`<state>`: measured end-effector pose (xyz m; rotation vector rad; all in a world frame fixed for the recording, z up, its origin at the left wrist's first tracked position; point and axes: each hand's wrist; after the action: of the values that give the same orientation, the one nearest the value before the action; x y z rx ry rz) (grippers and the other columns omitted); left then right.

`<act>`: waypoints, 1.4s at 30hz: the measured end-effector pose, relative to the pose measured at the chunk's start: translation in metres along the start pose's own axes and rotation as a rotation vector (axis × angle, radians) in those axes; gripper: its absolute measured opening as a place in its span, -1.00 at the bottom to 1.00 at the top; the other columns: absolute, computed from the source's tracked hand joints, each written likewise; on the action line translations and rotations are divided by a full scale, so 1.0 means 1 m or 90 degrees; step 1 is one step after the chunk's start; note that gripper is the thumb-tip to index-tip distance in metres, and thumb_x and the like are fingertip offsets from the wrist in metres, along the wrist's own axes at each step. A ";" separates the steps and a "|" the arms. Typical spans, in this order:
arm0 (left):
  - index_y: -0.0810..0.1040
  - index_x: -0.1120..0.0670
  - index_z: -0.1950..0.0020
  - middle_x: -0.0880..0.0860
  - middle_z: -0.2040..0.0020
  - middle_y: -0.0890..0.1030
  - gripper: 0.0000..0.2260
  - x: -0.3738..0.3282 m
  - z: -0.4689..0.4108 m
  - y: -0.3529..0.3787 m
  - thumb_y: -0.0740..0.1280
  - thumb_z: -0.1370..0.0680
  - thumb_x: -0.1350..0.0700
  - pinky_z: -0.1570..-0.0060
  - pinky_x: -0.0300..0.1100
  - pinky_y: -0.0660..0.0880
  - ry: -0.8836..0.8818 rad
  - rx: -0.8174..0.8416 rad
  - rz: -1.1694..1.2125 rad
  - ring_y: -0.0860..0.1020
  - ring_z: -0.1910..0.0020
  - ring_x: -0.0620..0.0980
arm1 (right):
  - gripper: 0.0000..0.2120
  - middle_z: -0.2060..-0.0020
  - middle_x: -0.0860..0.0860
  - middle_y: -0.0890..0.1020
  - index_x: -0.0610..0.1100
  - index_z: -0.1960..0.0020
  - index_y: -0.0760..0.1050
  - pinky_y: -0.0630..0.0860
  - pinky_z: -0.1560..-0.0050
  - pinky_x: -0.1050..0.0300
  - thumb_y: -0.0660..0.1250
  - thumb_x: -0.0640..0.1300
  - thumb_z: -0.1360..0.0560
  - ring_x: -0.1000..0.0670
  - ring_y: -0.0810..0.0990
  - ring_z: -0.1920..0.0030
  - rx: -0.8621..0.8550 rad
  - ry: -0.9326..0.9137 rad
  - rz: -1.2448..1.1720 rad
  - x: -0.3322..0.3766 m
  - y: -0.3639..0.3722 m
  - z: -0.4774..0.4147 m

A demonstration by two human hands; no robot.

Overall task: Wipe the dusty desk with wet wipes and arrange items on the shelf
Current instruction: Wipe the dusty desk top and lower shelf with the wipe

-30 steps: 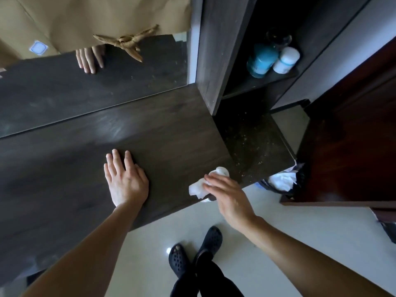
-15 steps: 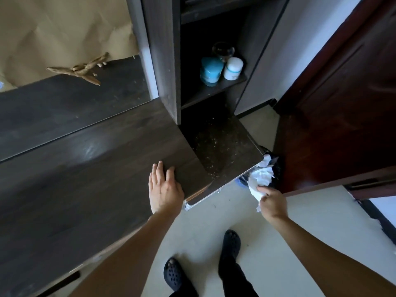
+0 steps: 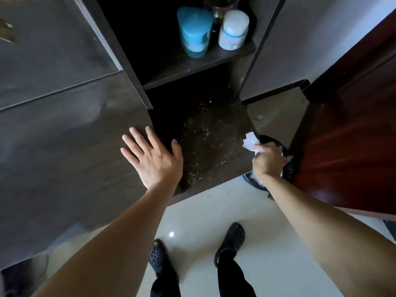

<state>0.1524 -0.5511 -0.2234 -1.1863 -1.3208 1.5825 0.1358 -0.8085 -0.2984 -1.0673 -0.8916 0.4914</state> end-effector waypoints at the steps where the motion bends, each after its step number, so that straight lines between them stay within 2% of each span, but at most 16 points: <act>1: 0.10 0.17 -0.52 0.27 -0.53 0.03 -0.35 -0.004 -0.004 0.001 0.10 -0.54 -0.18 -0.46 0.20 -0.13 -0.012 -0.001 -0.009 -0.07 -0.51 0.28 | -0.70 -0.02 -0.17 0.54 -0.16 -0.07 0.59 0.40 0.00 0.02 0.25 -0.37 -0.42 -0.23 0.47 -0.09 0.000 -0.042 0.024 -0.002 0.004 0.002; 4: 0.07 0.16 -0.52 0.26 -0.54 0.01 -0.35 -0.009 -0.010 0.001 0.15 -0.53 -0.12 -0.47 0.18 -0.13 -0.020 -0.003 -0.025 -0.08 -0.52 0.26 | -0.58 0.08 -0.21 0.54 -0.16 -0.14 0.57 0.55 0.12 -0.04 0.27 -0.48 -0.37 -0.26 0.53 0.07 0.031 -0.244 -0.029 -0.018 0.025 0.029; 7: 0.06 0.17 -0.52 0.25 -0.54 0.00 -0.36 -0.010 -0.010 -0.001 0.18 -0.53 -0.04 -0.47 0.18 -0.12 -0.026 -0.001 -0.032 -0.09 -0.52 0.25 | -0.60 0.09 -0.14 0.54 -0.13 -0.15 0.57 0.58 0.27 0.00 0.34 -0.45 -0.39 -0.19 0.53 0.16 0.139 -0.435 -0.024 -0.039 0.030 0.035; 9: 0.06 0.17 -0.52 0.25 -0.54 0.00 -0.38 -0.012 -0.009 -0.001 0.18 -0.53 -0.01 -0.47 0.19 -0.11 -0.027 -0.005 -0.039 -0.09 -0.52 0.25 | -0.58 0.11 -0.16 0.54 -0.12 -0.14 0.58 0.57 0.25 -0.02 0.33 -0.47 -0.38 -0.22 0.53 0.18 0.137 -0.453 -0.027 -0.041 0.022 0.000; 11: 0.07 0.17 -0.52 0.25 -0.54 0.01 -0.39 -0.014 -0.011 0.000 0.18 -0.54 -0.01 -0.47 0.18 -0.11 -0.034 -0.006 -0.043 -0.08 -0.52 0.24 | -0.54 0.12 -0.20 0.52 -0.13 -0.18 0.56 0.55 0.15 -0.03 0.27 -0.51 -0.38 -0.23 0.52 0.13 0.080 -0.388 -0.029 -0.032 0.015 -0.047; 14: 0.09 0.17 -0.51 0.25 -0.54 0.02 -0.39 -0.014 -0.012 0.000 0.18 -0.53 -0.01 -0.47 0.17 -0.10 -0.041 -0.012 -0.049 -0.07 -0.52 0.24 | -0.52 0.09 -0.20 0.50 -0.15 -0.28 0.47 0.44 0.08 0.13 0.20 -0.48 -0.42 -0.09 0.46 0.08 0.034 -0.333 -0.027 -0.011 0.019 -0.069; 17: 0.11 0.18 -0.50 0.26 -0.53 0.04 -0.40 -0.013 -0.011 0.000 0.21 -0.52 0.01 -0.47 0.19 -0.08 -0.041 -0.015 -0.039 -0.05 -0.51 0.26 | -0.44 0.07 -0.19 0.51 -0.14 -0.27 0.49 0.51 0.22 0.06 0.24 -0.53 -0.35 -0.18 0.52 0.14 0.106 -0.434 -0.012 -0.024 0.031 -0.014; 19: 0.13 0.19 -0.50 0.27 -0.53 0.05 -0.40 -0.015 -0.010 -0.002 0.21 -0.52 0.02 -0.47 0.20 -0.06 -0.042 -0.018 -0.035 -0.04 -0.51 0.27 | -0.44 0.07 -0.14 0.52 -0.16 -0.25 0.49 0.55 0.29 0.05 0.21 -0.54 -0.34 -0.15 0.53 0.15 0.194 -0.545 -0.014 -0.048 0.031 0.018; 21: 0.13 0.19 -0.49 0.27 -0.53 0.05 -0.40 -0.016 -0.010 -0.002 0.22 -0.52 0.02 -0.47 0.20 -0.06 -0.045 -0.021 -0.031 -0.04 -0.51 0.27 | -0.44 0.10 -0.11 0.51 -0.15 -0.24 0.51 0.54 0.29 0.07 0.23 -0.55 -0.33 -0.11 0.51 0.15 0.235 -0.597 -0.002 -0.050 0.021 0.001; 25: 0.14 0.18 -0.50 0.27 -0.53 0.06 -0.40 -0.014 -0.012 0.000 0.22 -0.52 0.01 -0.47 0.19 -0.07 -0.045 -0.025 -0.034 -0.03 -0.51 0.27 | -0.45 0.15 -0.20 0.46 -0.15 -0.25 0.51 0.37 0.26 0.14 0.24 -0.52 -0.34 -0.22 0.49 0.20 0.105 -0.461 0.024 -0.011 0.022 -0.089; 27: 0.14 0.18 -0.50 0.27 -0.53 0.06 -0.40 -0.014 -0.012 0.001 0.21 -0.52 0.01 -0.47 0.18 -0.07 -0.046 -0.025 -0.034 -0.03 -0.51 0.26 | -0.47 0.14 -0.21 0.46 -0.18 -0.28 0.47 0.33 0.27 0.14 0.25 -0.49 -0.35 -0.22 0.49 0.19 0.079 -0.416 0.040 0.007 0.029 -0.089; 32: 0.15 0.19 -0.49 0.28 -0.52 0.07 -0.39 -0.014 -0.012 -0.001 0.24 -0.50 0.03 -0.47 0.20 -0.05 -0.044 -0.024 -0.025 -0.03 -0.51 0.27 | -0.48 0.02 -0.08 0.54 -0.14 -0.26 0.51 0.51 0.20 0.13 0.22 -0.49 -0.37 -0.06 0.46 0.08 0.228 -0.609 -0.021 -0.017 0.037 0.025; 34: 0.15 0.19 -0.49 0.29 -0.52 0.08 -0.39 -0.014 -0.012 -0.001 0.24 -0.50 0.03 -0.46 0.20 -0.05 -0.042 -0.023 -0.024 -0.02 -0.51 0.28 | -0.54 0.04 -0.05 0.54 -0.13 -0.23 0.53 0.51 0.15 0.10 0.27 -0.46 -0.40 -0.04 0.45 0.07 0.290 -0.656 -0.033 -0.023 0.030 0.017; 38: 0.15 0.19 -0.50 0.29 -0.52 0.08 -0.40 -0.013 -0.012 0.000 0.21 -0.51 0.02 -0.47 0.20 -0.04 -0.038 -0.021 -0.027 -0.02 -0.51 0.28 | -0.81 0.22 -0.10 0.48 -0.08 -0.08 0.55 0.39 0.27 -0.02 0.28 -0.25 -0.50 -0.15 0.49 0.24 0.181 -0.447 -0.023 0.002 0.033 -0.081; 40: 0.15 0.19 -0.50 0.29 -0.52 0.08 -0.40 -0.012 -0.013 0.000 0.20 -0.51 0.01 -0.47 0.20 -0.04 -0.035 -0.023 -0.031 -0.01 -0.51 0.28 | -0.68 0.20 -0.19 0.50 -0.19 -0.16 0.54 0.38 0.25 0.03 0.28 -0.39 -0.43 -0.23 0.51 0.20 0.132 -0.354 -0.044 0.022 0.034 -0.104; 42: 0.14 0.19 -0.50 0.29 -0.52 0.08 -0.40 -0.012 -0.013 -0.001 0.19 -0.52 0.02 -0.47 0.20 -0.05 -0.033 -0.019 -0.031 -0.02 -0.51 0.28 | -0.63 0.17 -0.17 0.50 -0.20 -0.21 0.52 0.35 0.23 0.11 0.27 -0.41 -0.44 -0.20 0.51 0.18 0.120 -0.340 -0.030 0.032 0.039 -0.075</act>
<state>0.1680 -0.5584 -0.2208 -1.1290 -1.4005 1.5742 0.2180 -0.8088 -0.3363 -0.7483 -1.3055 0.8255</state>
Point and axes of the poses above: each hand's wrist, its own z-axis away from the middle knuckle, its own y-axis out of the palm, x = y × z
